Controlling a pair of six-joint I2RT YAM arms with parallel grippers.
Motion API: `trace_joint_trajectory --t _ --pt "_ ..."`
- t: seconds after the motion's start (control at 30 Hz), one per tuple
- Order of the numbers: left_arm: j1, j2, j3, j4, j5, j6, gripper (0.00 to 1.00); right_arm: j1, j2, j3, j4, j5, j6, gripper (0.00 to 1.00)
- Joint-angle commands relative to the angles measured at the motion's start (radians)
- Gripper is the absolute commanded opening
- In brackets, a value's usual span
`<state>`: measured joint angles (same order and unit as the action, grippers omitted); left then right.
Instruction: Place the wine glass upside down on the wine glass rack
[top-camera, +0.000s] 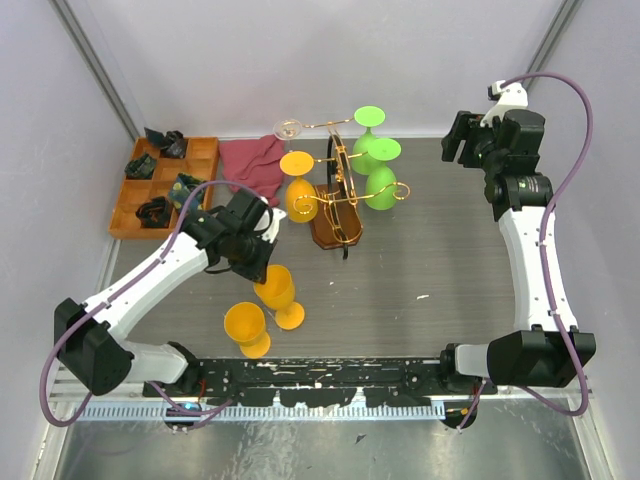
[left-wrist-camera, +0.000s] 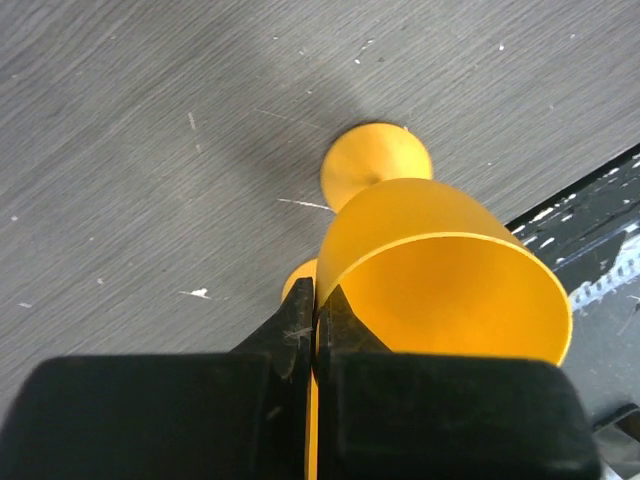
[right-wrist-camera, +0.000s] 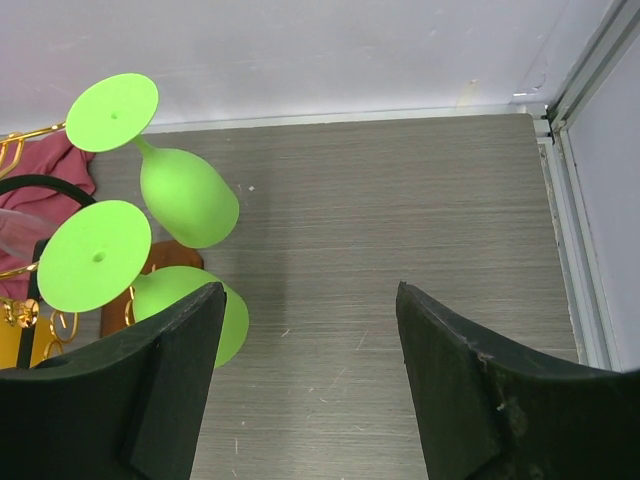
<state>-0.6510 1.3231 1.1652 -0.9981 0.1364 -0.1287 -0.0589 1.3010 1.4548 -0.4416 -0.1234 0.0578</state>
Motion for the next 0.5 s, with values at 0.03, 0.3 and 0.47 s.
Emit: trace_joint_trajectory --t 0.03,0.3,0.47 --pt "-0.003 -0.004 0.064 -0.045 -0.063 0.017 0.00 0.003 0.002 0.029 0.052 0.003 -0.007 0.75" --pt "-0.003 -0.073 0.144 -0.134 -0.326 0.042 0.00 0.002 0.018 0.047 0.056 -0.002 0.007 0.76" --pt "-0.001 -0.169 0.181 -0.109 -0.486 0.047 0.00 0.002 0.034 0.070 0.053 -0.038 0.017 0.77"
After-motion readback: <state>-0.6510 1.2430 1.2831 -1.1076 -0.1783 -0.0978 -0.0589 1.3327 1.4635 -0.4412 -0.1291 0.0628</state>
